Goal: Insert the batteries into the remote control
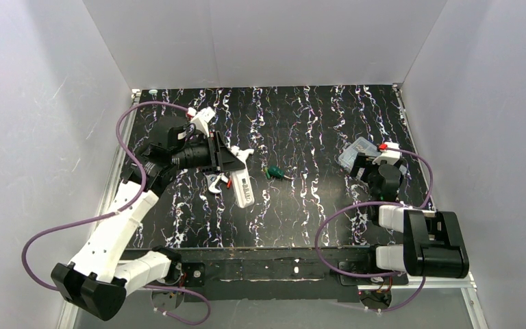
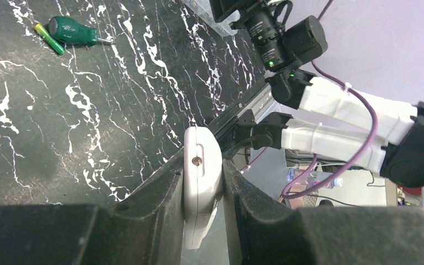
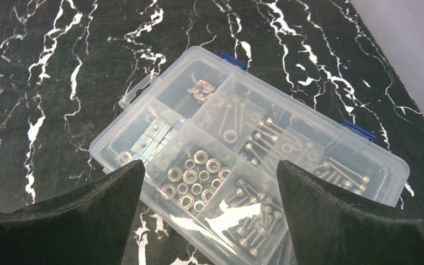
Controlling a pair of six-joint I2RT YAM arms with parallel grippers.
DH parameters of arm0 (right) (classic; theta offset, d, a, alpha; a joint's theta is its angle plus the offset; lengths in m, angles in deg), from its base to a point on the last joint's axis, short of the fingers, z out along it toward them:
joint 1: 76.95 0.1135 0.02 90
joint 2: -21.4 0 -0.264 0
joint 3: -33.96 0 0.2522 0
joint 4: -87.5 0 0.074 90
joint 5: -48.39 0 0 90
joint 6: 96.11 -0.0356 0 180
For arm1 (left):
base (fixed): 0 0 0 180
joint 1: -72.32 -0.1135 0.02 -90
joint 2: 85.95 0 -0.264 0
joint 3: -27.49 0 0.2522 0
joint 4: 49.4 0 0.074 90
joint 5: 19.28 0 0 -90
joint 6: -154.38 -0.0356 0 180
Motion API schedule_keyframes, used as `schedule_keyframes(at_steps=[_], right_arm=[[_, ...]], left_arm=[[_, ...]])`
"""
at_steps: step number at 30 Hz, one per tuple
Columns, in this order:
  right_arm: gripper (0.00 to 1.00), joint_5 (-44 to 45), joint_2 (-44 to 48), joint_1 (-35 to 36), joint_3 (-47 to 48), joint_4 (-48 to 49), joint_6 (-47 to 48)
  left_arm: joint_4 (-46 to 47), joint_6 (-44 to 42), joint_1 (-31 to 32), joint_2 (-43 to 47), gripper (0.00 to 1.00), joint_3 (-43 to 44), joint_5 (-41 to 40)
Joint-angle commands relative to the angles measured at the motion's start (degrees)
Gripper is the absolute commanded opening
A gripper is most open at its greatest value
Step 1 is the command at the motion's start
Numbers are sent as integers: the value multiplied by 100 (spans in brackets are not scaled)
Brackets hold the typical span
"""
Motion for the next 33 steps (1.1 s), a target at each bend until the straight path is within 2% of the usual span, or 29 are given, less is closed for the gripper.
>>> schedule_keyframes(at_steps=[1,4,7,11,12,14,17,23,29,33], right_arm=[[98,-318,792,15,868,-1496,141],[98,-492,1373,22,1407,-2674,-201],[99,-482,1814,24,2024,-3769,-1105],[99,-909,1696,24,3184,-5809,-1367],[98,-1091,1665,27,3370,-6045,-1415],[98,-1397,1736,108,3569,-6231,-1493],[98,-1539,1944,632,3793,-6379,-1595],[97,-1021,1862,2701,4702,-7080,-1556],[80,-1230,2109,4113,4622,-6862,-2364],[56,-1255,2078,5031,4661,-6690,-2380]], left_arm=[[-248,155,1,293,0,216,-322],[-449,139,-11,506,0,192,-775],[-413,171,-39,627,0,162,-1082],[-240,317,-82,758,0,84,-1259],[-115,358,-100,806,0,34,-1275],[-38,402,-117,866,0,-37,-1315],[167,379,-114,921,0,-133,-1182],[1151,403,-122,911,0,-379,-549],[1154,429,-123,922,0,-364,-827],[1147,502,-118,907,0,-346,-892]])
